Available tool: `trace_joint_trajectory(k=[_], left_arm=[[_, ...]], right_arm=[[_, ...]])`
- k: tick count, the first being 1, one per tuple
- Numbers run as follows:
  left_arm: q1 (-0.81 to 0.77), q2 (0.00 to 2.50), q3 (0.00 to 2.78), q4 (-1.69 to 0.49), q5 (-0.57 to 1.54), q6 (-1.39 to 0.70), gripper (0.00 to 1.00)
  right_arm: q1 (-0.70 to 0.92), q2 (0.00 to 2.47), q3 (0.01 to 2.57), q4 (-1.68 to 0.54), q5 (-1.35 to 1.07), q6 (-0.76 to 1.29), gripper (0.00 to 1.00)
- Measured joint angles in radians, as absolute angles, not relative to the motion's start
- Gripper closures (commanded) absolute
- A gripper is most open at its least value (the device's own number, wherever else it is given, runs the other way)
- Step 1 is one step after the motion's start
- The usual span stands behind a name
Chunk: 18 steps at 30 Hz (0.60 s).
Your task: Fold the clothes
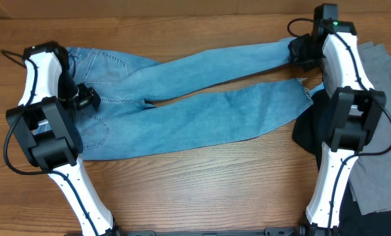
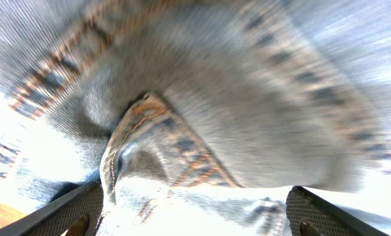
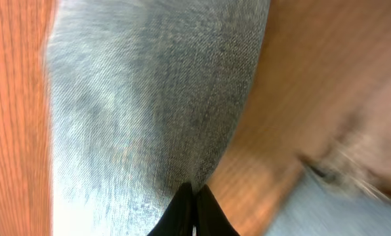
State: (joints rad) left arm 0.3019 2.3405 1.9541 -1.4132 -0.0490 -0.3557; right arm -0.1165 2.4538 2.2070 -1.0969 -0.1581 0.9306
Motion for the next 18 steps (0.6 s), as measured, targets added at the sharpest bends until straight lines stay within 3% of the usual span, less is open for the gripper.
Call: trace_joint_trajectory(k=[10, 11, 12, 13, 14, 18], left_arm=[[0.241, 2.245, 2.017, -1.31, -0.048, -0.355, 0.03], [0.241, 2.241, 2.02, -1.29, -0.049, -0.353, 0.04], [0.242, 2.24, 2.024, -1.27, -0.049, -0.344, 0.04], [0.242, 2.24, 2.024, -1.251, -0.049, -0.335, 0.04], [0.242, 2.241, 2.024, -1.237, -0.049, -0.325, 0.05], [0.242, 2.241, 2.024, -1.196, -0.049, -0.283, 0.21]], right_arm=[[-0.114, 2.423, 2.207, -1.262, -0.11, 0.788, 0.92], [-0.113, 2.423, 2.207, -1.289, -0.095, 0.778, 0.82], [-0.113, 2.423, 2.207, -1.312, -0.081, 0.767, 0.62], [-0.112, 2.423, 2.209, -1.34, -0.062, 0.757, 0.21], [-0.112, 2.423, 2.213, -1.364, -0.047, 0.738, 0.0], [-0.112, 2.422, 2.26, -1.5, -0.007, 0.656, 0.0]])
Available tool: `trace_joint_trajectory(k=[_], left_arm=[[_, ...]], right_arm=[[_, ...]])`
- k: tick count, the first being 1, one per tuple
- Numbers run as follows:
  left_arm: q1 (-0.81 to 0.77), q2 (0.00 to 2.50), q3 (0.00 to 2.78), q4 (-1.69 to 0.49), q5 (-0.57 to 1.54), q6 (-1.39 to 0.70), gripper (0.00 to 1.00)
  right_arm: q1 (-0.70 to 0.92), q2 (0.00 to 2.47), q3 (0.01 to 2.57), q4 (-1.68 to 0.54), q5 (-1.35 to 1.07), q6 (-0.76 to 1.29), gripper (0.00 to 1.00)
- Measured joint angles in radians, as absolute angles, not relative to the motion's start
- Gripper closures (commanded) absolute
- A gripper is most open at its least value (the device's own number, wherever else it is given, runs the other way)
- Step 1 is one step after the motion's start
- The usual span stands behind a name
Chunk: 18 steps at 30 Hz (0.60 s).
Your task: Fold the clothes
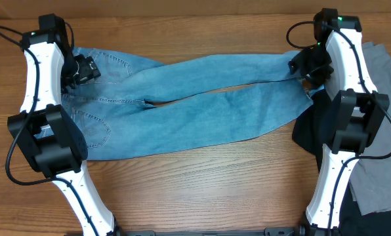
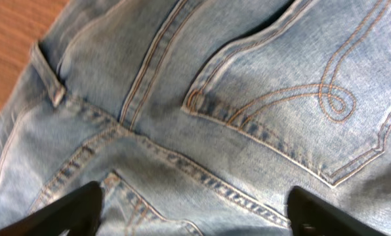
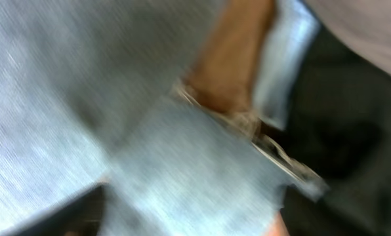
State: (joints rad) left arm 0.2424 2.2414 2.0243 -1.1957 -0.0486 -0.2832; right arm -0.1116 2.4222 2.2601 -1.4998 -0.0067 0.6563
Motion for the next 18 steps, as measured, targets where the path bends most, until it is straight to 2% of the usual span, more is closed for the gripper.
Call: trace_joint_trajectory(k=[8, 9, 14, 15, 16, 18], left_arm=[[0.247, 2.31, 2.024, -1.18, -0.048, -0.25, 0.82], [0.249, 2.322, 2.024, -1.18, -0.049, -0.246, 0.85], [0.253, 2.374, 2.024, -1.166, -0.049, -0.236, 0.85], [0.255, 2.381, 2.024, -1.161, -0.049, -0.236, 0.88], [0.256, 2.388, 2.024, -1.158, -0.049, -0.235, 0.96], [0.258, 2.397, 2.024, -1.154, -0.051, -0.237, 0.96]], right_arm=[[-0.11, 2.41, 2.291, -1.662, -0.019, 0.518, 0.0], [-0.109, 2.41, 2.291, -1.667, -0.031, 0.492, 0.0], [-0.091, 2.41, 2.291, -1.667, -0.068, 0.408, 0.0], [-0.087, 2.41, 2.291, -1.664, -0.073, 0.4, 0.0], [-0.081, 2.41, 2.291, -1.661, -0.075, 0.392, 0.0], [-0.07, 2.41, 2.291, -1.657, -0.081, 0.382, 0.0]])
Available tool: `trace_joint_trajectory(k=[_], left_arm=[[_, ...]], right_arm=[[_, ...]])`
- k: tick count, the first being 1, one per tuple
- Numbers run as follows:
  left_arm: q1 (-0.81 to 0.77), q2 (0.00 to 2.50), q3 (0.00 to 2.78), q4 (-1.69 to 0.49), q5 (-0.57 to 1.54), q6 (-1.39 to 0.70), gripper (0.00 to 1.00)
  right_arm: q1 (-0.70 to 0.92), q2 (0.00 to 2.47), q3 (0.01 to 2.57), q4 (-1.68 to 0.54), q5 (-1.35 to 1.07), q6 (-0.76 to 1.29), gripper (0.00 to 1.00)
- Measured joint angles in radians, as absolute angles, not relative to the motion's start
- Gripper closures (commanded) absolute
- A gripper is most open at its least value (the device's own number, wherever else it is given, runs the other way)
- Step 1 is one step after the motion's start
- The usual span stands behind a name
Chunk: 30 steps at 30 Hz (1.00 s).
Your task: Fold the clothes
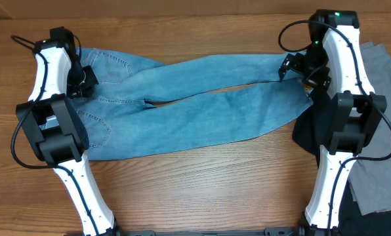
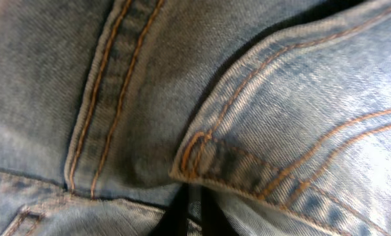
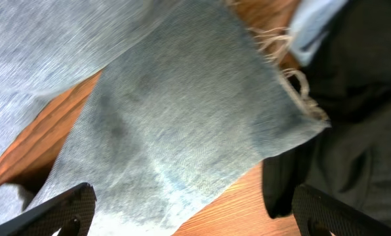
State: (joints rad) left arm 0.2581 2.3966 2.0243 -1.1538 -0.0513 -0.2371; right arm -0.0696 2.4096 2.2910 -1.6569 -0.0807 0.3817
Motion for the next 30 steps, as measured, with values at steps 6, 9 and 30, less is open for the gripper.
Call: trace_joint_trajectory(k=[6, 9, 30], left_arm=[[0.27, 2.422, 2.04, -1.151, -0.068, -0.281, 0.94], [0.292, 2.43, 2.047, -1.152, -0.08, -0.319, 0.93], [0.535, 2.452, 2.078, -1.192, -0.238, -0.419, 0.66]], right_arm=[[-0.06, 2.41, 2.291, -1.657, -0.083, 0.374, 0.0], [-0.058, 2.41, 2.291, -1.661, -0.083, 0.373, 0.0], [0.049, 2.41, 2.291, -1.439, -0.09, 0.366, 0.0]])
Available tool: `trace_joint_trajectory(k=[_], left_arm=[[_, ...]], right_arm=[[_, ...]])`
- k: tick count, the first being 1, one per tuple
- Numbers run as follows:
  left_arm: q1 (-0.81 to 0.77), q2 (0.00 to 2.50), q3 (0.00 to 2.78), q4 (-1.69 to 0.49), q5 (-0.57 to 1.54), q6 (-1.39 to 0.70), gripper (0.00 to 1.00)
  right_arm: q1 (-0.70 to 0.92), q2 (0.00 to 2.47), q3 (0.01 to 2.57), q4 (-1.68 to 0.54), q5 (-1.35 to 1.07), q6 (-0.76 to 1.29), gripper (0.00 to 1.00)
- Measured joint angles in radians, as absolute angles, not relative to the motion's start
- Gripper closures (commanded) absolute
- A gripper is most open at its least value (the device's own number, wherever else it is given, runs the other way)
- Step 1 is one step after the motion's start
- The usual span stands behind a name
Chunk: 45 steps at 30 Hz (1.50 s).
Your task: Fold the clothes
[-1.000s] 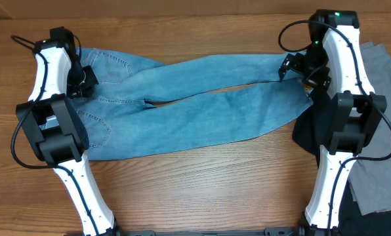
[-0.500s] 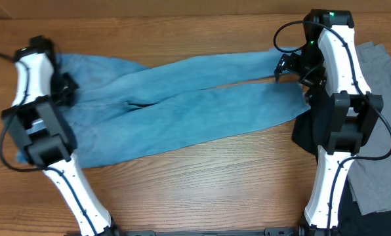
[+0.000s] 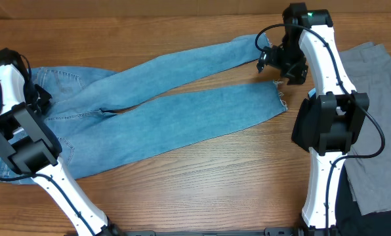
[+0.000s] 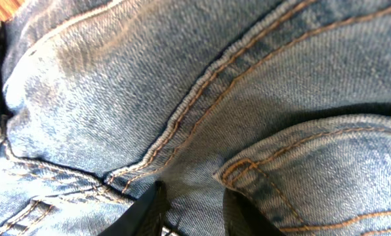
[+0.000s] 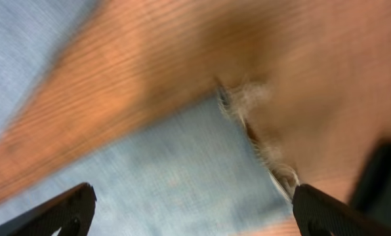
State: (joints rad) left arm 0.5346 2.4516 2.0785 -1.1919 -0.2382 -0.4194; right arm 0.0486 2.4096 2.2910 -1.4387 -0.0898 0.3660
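Observation:
The light blue jeans [image 3: 182,98] lie flat on the wooden table [image 3: 215,190], waist to the left and both legs running right. At the far left my left gripper [image 3: 37,98] is on the seat of the jeans. In the left wrist view it [image 4: 192,213] is shut on a fold of denim beside a back-pocket corner [image 4: 248,167]. My right gripper [image 3: 279,65] hovers between the two leg ends. It [image 5: 195,216] is open over the lower leg's frayed hem [image 5: 261,144], with nothing held.
A grey garment [image 3: 376,98] lies at the right edge of the table. Dark cloth [image 3: 353,219] shows at the bottom right. Bare wood runs along the front of the table below the jeans.
The whole pair of jeans has shifted left, and its waist now reaches the table's left edge with my left gripper still shut on it. My right gripper, still open, is further left.
At first my left gripper was open over the waist and the right was shut on the upper leg's end. Then both were open. Then the left shut on denim by the back pocket. Now the jeans lie further left, legs slanting.

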Motion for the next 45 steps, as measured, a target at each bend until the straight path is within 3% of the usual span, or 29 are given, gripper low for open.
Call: trace_joint_trajectory(k=[3, 4, 5, 6, 7, 10, 12, 30, 39, 45], left_arm=[[0.534, 2.473, 2.136, -1.25, -0.228, -0.419, 0.63], [0.53, 2.479, 2.157, -1.271, -0.223, -0.418, 0.56], [0.53, 2.484, 2.185, -1.296, -0.217, -0.414, 0.41], [0.53, 2.488, 2.205, -1.311, -0.212, -0.417, 0.22], [0.527, 2.49, 2.243, -1.337, -0.202, -0.414, 0.15], [0.517, 2.49, 2.329, -1.386, -0.157, -0.413, 0.0], [0.502, 2.49, 2.374, -1.41, -0.123, -0.416, 0.0], [0.385, 2.49, 2.396, -1.504, 0.028, -0.416, 0.0], [0.373, 2.49, 2.396, -1.53, 0.031, -0.416, 0.0], [0.373, 2.49, 2.396, -1.534, 0.035, -0.412, 0.0]], right_arm=[[0.047, 2.41, 2.291, -1.331, -0.099, 0.363, 0.0], [0.047, 2.41, 2.291, -1.296, -0.11, 0.358, 0.03], [0.047, 2.41, 2.291, -1.258, -0.125, 0.35, 0.1], [0.046, 2.41, 2.291, -1.219, -0.138, 0.339, 0.21], [0.046, 2.41, 2.291, -1.177, -0.15, 0.331, 0.32], [0.047, 2.41, 2.291, -1.09, -0.176, 0.334, 0.82], [0.047, 2.41, 2.291, -1.031, -0.183, 0.34, 0.96], [0.047, 2.566, 2.298, -0.868, -0.206, 0.389, 0.96], [0.047, 2.597, 2.298, -0.883, -0.197, 0.388, 0.96], [0.048, 2.597, 2.305, -1.015, -0.108, 0.387, 0.96]])
